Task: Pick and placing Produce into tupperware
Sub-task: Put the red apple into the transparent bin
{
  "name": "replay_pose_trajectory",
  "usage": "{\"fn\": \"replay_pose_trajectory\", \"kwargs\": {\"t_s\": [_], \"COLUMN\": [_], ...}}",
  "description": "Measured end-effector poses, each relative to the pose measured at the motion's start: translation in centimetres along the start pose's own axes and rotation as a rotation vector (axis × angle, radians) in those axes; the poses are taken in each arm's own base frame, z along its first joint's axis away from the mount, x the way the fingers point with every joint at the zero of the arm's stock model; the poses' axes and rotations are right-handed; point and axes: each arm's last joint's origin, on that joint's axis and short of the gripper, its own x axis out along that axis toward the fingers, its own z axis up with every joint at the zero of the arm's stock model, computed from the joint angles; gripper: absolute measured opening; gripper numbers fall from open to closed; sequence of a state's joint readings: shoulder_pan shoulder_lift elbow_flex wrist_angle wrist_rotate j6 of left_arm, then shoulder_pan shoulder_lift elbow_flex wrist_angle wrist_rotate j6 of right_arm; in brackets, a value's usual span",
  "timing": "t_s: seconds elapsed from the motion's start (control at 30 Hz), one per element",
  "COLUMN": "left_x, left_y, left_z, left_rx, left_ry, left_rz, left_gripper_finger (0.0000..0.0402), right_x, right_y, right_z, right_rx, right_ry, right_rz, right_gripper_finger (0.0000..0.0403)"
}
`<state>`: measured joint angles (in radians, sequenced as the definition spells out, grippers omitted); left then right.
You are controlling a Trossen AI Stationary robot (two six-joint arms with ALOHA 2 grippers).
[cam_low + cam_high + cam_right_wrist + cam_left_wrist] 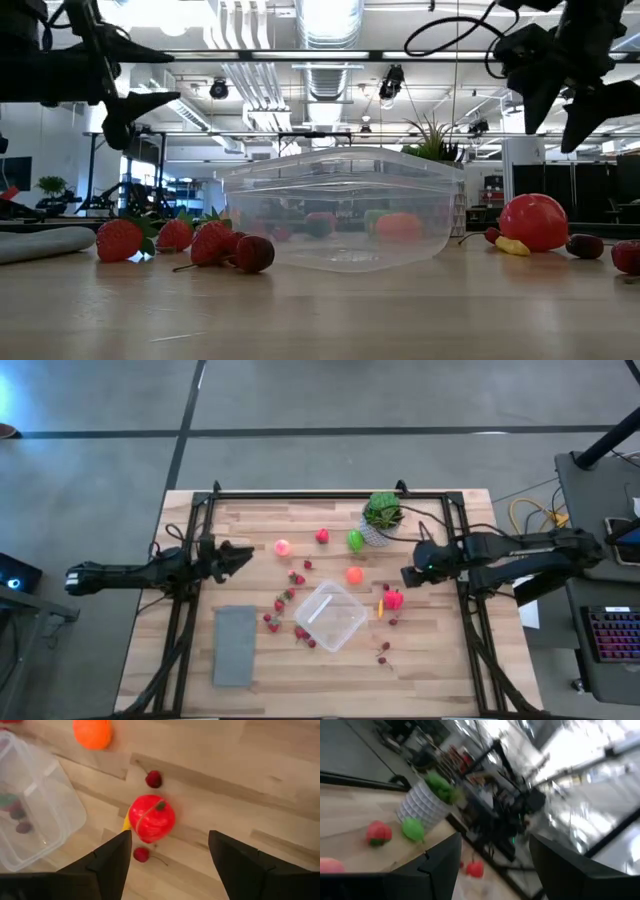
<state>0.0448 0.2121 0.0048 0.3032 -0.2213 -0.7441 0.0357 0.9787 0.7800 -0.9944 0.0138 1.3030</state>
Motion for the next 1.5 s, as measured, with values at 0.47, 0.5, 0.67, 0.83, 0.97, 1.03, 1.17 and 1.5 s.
{"fn": "replay_pose_trajectory", "kwargs": {"t_s": [0.47, 0.5, 0.67, 0.83, 0.97, 1.03, 1.17, 1.5], "left_x": [0.1, 0.1, 0.1, 0.1, 0.1, 0.1, 0.1, 0.1], "left_y": [-0.2, -0.2, -0.2, -0.2, -0.2, -0.2, -0.2, -0.2], "left_z": [-0.4, -0.3, -0.3, -0.3, -0.3, -0.4, -0.4, -0.4], "left_rx": [0.158, 0.158, 0.159, 0.158, 0.152, 0.153, 0.152, 0.152], "left_ry": [0.087, 0.086, 0.086, 0.085, 0.086, 0.088, 0.087, 0.086], "left_rz": [-0.088, -0.088, -0.087, -0.087, -0.087, -0.086, -0.086, -0.083], "left_gripper_finger": [0.0221, 0.0221, 0.0221, 0.0221, 0.0221, 0.0221, 0.0221, 0.0221], "right_x": [3.1, 3.4, 4.8, 5.4, 6.1, 6.6, 7.6, 9.4], "right_y": [2.5, 2.7, 3.0, 3.9, 4.4, 4.5, 4.9, 5.5], "right_z": [-2.2, -2.2, -2.3, -2.5, -2.4, -2.4, -2.4, -2.5], "right_rx": [0.111, 0.099, 0.084, 0.031, 0.020, 0.014, -0.010, 0.081], "right_ry": [0.058, 0.052, 0.075, 0.046, 0.016, 0.017, 0.022, 0.019], "right_rz": [-0.083, -0.080, -0.142, -0.172, -0.203, -0.224, -0.233, -0.252], "right_gripper_finger": [0.0278, 0.0278, 0.0277, 0.0291, 0.0314, 0.0326, 0.0342, 0.0334]}}
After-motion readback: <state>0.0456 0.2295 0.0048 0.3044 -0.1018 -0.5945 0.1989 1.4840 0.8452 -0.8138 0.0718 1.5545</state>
